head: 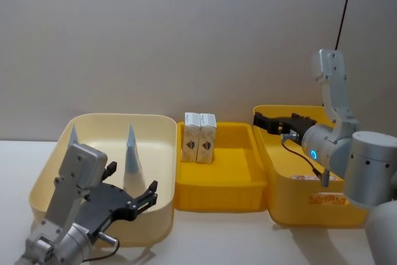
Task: Bimanual collaborative sorting of washing and personal care products
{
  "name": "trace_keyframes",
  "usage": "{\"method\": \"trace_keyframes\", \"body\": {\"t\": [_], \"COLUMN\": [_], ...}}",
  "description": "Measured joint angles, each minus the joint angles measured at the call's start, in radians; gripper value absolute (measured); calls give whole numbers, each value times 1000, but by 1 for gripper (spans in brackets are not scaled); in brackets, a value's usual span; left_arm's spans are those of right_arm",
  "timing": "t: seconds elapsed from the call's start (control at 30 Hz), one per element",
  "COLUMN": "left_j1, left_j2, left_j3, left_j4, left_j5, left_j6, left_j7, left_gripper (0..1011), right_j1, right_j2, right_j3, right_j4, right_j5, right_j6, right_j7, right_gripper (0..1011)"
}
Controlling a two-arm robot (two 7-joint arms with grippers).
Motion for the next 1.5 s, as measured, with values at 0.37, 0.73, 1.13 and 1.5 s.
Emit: {"method": "trace_keyframes", "body": {"t": [0.37,0.73,1.13,1.5], "left_j1": [-28,-72,-122,-169], "left_j2": [-50,-102,-135,-152], "left_j3": [-16,-21,-21,-10], "left_j4": [-19,2,65,121], "left_j5": [-13,7,23,31], "left_j6": [181,312,359,351], "left_j7": [67,146,165,133], "left_gripper": [1003,1003,1003,1003], "right_j1": [0,0,0,0], "right_j2": [0,0,0,0], "right_j3": [0,0,0,0], "right_j4": [1,1,1,1], "right_j5": [0,0,0,0], "right_j6": [0,0,0,0], "right_j7": [0,0,0,0], "right_gripper": [1001,1001,1001,1001]}}
